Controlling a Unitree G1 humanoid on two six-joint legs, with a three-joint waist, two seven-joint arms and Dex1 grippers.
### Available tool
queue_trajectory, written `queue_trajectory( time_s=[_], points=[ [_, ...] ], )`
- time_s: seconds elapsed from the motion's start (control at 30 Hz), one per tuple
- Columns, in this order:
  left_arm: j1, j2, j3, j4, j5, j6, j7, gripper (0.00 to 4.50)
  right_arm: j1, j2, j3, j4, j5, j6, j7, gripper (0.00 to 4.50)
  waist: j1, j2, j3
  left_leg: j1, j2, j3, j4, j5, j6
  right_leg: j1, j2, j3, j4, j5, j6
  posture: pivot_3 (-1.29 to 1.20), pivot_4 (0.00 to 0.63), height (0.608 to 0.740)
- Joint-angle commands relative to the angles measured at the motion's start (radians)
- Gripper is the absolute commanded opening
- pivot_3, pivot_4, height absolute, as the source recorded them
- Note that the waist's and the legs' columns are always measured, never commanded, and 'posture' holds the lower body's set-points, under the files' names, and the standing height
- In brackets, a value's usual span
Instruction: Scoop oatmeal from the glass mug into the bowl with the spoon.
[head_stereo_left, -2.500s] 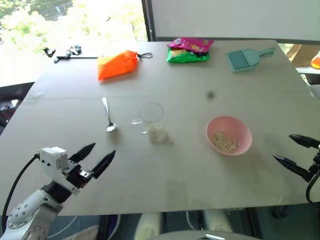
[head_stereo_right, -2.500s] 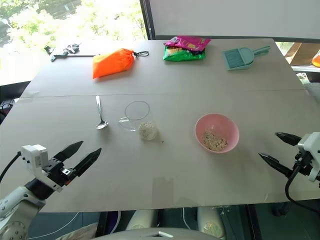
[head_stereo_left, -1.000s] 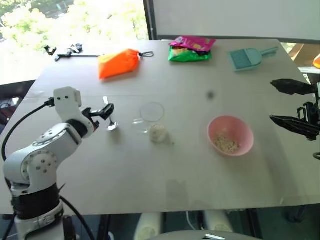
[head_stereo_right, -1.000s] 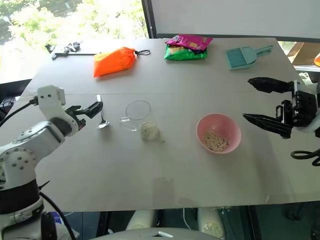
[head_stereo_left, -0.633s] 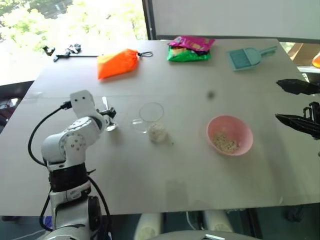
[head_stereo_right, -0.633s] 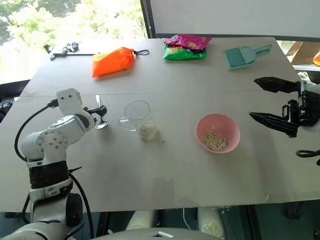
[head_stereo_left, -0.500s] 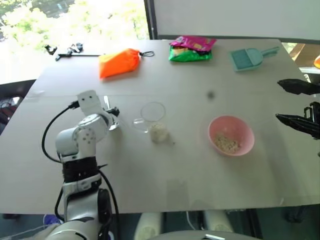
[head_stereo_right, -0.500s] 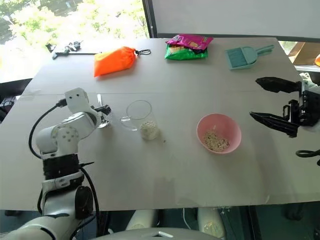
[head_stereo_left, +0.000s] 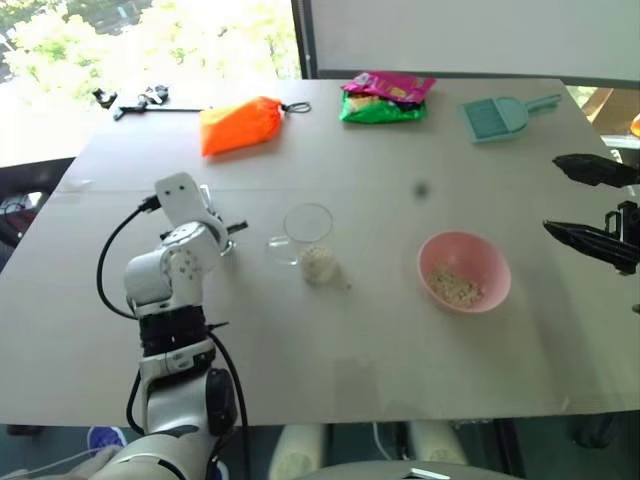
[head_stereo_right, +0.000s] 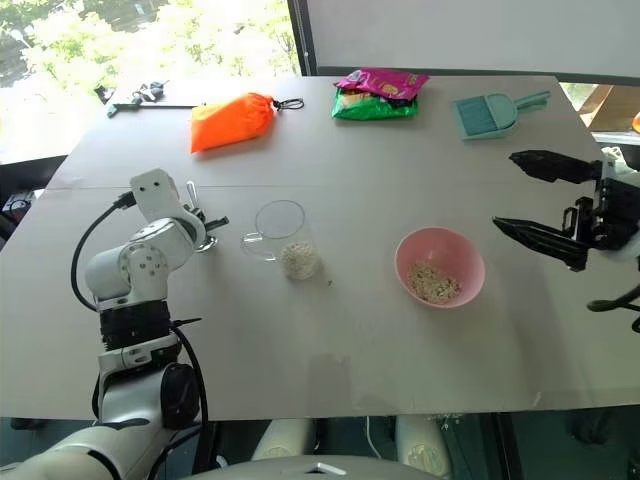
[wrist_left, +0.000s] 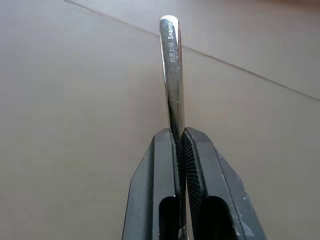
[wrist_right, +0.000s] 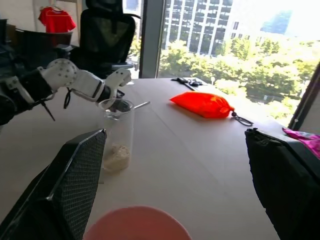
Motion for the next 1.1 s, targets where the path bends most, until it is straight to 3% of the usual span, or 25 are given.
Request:
queue_trajectory(
  time_s=[0.03, 0.23, 0.37, 0.5, 0.87, 1.1],
  points=[
    [-0.041, 0.108, -0.071, -0.153, 0.041, -0.177, -0.173, 0.06, -0.093, 0.038, 0.034, -0.095, -0.051, 0.068, -0.281, 4.5, -0.003, -0.001, 0.001, -0.001, 0.001, 0.0, 0.0, 0.0, 0.0, -0.001, 0.0, 0.0, 0.0, 0.0, 0.0, 0.0, 0.15, 0.74],
    [-0.117, 0.252, -0.298, -0.224, 0.07, -0.444, -0.618, 0.06, -0.355, 0.077, 0.208, -0.192, -0.039, 0.375, -0.625, 4.5, 0.003, -0.001, 0.001, -0.006, -0.001, -0.001, 0.0, 0.001, -0.001, -0.006, -0.001, -0.001, 0.0, 0.0, 0.0, 0.0, 0.15, 0.74],
    [-0.176, 0.291, -0.415, -0.141, 0.135, -0.66, -0.854, 0.06, -0.596, 0.259, 0.277, -0.098, 0.009, 0.535, -0.824, 4.5, -0.015, -0.001, 0.001, -0.013, -0.001, -0.001, 0.0, 0.001, -0.002, -0.013, -0.001, -0.001, 0.001, 0.0, 0.0, 0.0, 0.15, 0.74],
    [-0.246, 0.262, -0.474, -0.041, 0.167, -0.827, -0.99, 0.06, -0.721, 0.427, 0.256, -0.003, 0.056, 0.647, -0.974, 4.5, -0.029, -0.001, 0.001, -0.014, 0.0, -0.001, -0.002, 0.001, -0.002, -0.015, 0.0, -0.002, 0.0, 0.0, 0.0, 0.0, 0.15, 0.74],
    [-0.285, 0.197, -0.478, -0.012, 0.188, -0.975, -1.095, 0.06, -0.795, 0.606, 0.14, 0.059, 0.165, 0.732, -1.178, 4.5, -0.056, 0.0, 0.001, -0.017, -0.001, -0.004, -0.002, 0.001, -0.002, -0.016, 0.0, -0.005, 0.002, 0.0, 0.0, 0.0, 0.15, 0.74],
    [-0.279, 0.19, -0.463, -0.006, 0.195, -0.971, -1.099, 0.06, -0.803, 0.578, 0.128, 0.049, 0.235, 0.782, -1.159, 4.5, -0.081, 0.0, 0.001, -0.016, -0.001, -0.004, 0.0, 0.001, -0.001, -0.015, 0.0, -0.005, 0.004, 0.0, 0.0, 0.0, 0.15, 0.74]
  ],
)
